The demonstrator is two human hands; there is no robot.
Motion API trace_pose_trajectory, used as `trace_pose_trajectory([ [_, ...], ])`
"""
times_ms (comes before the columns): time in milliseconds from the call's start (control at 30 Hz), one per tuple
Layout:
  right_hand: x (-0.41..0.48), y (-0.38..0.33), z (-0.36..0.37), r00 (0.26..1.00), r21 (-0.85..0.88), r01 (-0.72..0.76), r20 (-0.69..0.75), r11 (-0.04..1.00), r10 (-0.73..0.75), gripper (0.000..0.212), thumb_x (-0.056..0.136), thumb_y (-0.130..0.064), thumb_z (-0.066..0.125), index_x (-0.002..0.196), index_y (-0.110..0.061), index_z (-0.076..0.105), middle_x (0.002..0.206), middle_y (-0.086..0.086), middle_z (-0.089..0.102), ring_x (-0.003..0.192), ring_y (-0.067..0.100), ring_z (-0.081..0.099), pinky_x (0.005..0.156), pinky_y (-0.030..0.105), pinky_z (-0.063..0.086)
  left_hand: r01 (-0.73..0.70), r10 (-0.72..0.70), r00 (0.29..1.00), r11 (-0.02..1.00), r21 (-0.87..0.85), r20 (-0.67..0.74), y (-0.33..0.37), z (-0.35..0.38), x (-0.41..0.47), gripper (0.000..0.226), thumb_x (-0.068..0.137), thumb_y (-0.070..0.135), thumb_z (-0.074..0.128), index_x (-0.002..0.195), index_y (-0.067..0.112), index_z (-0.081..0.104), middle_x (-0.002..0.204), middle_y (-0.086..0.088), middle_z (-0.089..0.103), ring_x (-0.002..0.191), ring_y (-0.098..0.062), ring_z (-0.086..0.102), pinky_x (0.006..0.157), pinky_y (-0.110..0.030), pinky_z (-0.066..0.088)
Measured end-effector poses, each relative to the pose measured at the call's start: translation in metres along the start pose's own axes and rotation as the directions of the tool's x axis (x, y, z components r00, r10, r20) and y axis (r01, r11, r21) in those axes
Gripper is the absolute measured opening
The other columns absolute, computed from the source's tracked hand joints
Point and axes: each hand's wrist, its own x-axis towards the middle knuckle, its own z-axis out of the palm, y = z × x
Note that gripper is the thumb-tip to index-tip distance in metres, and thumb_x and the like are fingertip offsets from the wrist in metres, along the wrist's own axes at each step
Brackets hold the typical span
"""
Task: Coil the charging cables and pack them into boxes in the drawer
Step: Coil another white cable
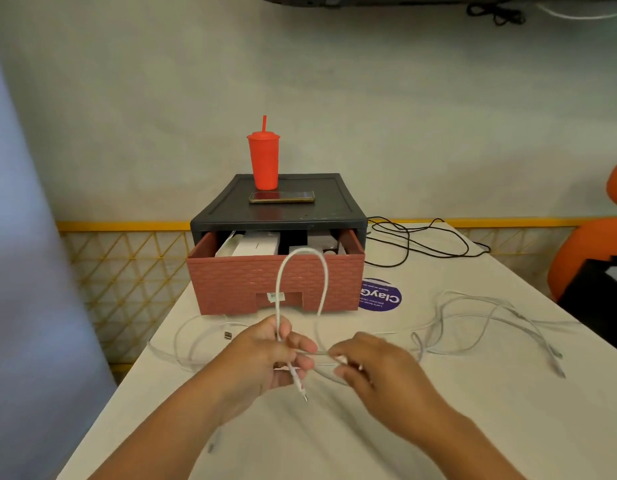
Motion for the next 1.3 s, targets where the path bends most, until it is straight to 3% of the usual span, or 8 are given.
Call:
trace_pose_trajectory([
  [100,-0.006,0.001,0.013,0.997,-0.037,0.078,0.033,0.996,-0.077,0.021,0.079,-0.036,0.049,0.096,-0.033,0.060,0.075,-0.016,0.061,0.067,0.003,0.053,0.060,0.007,0.031,-0.001,-0.007,0.996,0.996,-0.091,-0.092,-0.007,0.013,0.004,0.026,0.088,0.002,0.055,0.072,0.015,0.039,0.092,-0.009,0.066,0.065,-0.016,0.060,0.058,-0.026,0.043],
  [200,-0.009,0.003,0.019,0.985,-0.016,0.152,-0.085,0.988,-0.153,0.016,0.079,-0.034,0.052,0.093,-0.031,0.059,0.071,-0.013,0.063,0.069,0.004,0.050,0.066,0.008,0.030,-0.012,0.021,0.990,0.998,0.067,-0.140,-0.017,0.021,0.009,0.026,0.088,0.007,0.059,0.076,0.014,0.038,0.097,-0.014,0.064,0.061,-0.013,0.055,0.053,-0.023,0.038],
  [400,-0.004,0.011,0.009,0.892,-0.008,0.055,-0.449,0.998,-0.052,0.025,0.082,-0.056,0.051,0.086,-0.031,0.049,0.077,-0.018,0.056,0.074,0.001,0.045,0.073,0.015,0.034,-0.068,0.041,0.995,0.950,0.303,0.094,-0.026,0.030,0.005,0.013,0.096,0.015,0.047,0.086,0.010,0.054,0.069,-0.001,0.068,0.038,-0.009,0.038,0.042,-0.021,0.028],
  [567,-0.011,0.054,0.006,0.864,0.269,-0.349,-0.277,0.898,0.419,0.063,0.081,-0.074,0.032,0.123,-0.030,0.048,0.120,-0.016,0.051,0.114,0.010,0.042,0.092,0.022,0.031,-0.081,0.082,0.997,0.978,0.190,0.003,-0.016,0.025,0.007,0.025,0.096,0.013,0.046,0.076,0.007,0.060,0.058,0.000,0.055,0.036,-0.007,0.028,0.038,-0.016,0.023],
  [667,-0.022,0.093,0.012,0.747,-0.186,-0.650,0.026,0.737,0.665,0.040,0.095,-0.041,0.037,0.129,-0.022,0.048,0.136,-0.003,0.047,0.124,0.024,0.038,0.098,0.032,0.033,-0.086,0.091,0.994,0.993,0.077,-0.064,-0.005,0.022,0.009,0.023,0.095,0.017,0.047,0.078,0.008,0.060,0.058,0.000,0.057,0.035,-0.007,0.029,0.037,-0.017,0.026],
  [733,-0.025,0.106,0.013,0.711,-0.384,-0.622,0.087,0.682,0.697,0.032,0.097,-0.038,0.035,0.119,-0.024,0.054,0.129,-0.005,0.050,0.119,0.023,0.042,0.093,0.034,0.036,-0.082,0.082,0.994,0.997,0.001,-0.075,0.005,0.022,0.012,0.022,0.095,0.019,0.047,0.079,0.008,0.059,0.059,0.000,0.058,0.034,-0.006,0.030,0.035,-0.016,0.027],
  [967,-0.019,0.120,0.000,0.669,-0.402,-0.695,-0.056,0.597,0.741,0.030,0.095,-0.027,0.037,0.107,-0.023,0.065,0.113,0.003,0.057,0.106,0.026,0.049,0.085,0.033,0.039,-0.233,0.168,0.958,0.929,-0.288,-0.234,0.060,0.003,0.031,0.024,0.098,0.019,0.041,0.079,0.012,0.054,0.058,0.004,0.054,0.032,-0.001,0.031,0.032,-0.011,0.026],
  [1300,0.044,0.154,-0.069,0.565,-0.104,-0.825,-0.147,0.555,0.812,0.031,0.092,-0.034,0.052,0.104,-0.010,0.067,0.104,0.015,0.066,0.101,0.032,0.058,0.080,0.031,0.040,-0.347,0.187,0.910,0.833,-0.431,-0.371,0.075,-0.036,0.028,0.028,0.098,0.025,0.039,0.074,0.019,0.052,0.054,0.010,0.052,0.029,-0.001,0.030,0.032,-0.009,0.026],
])
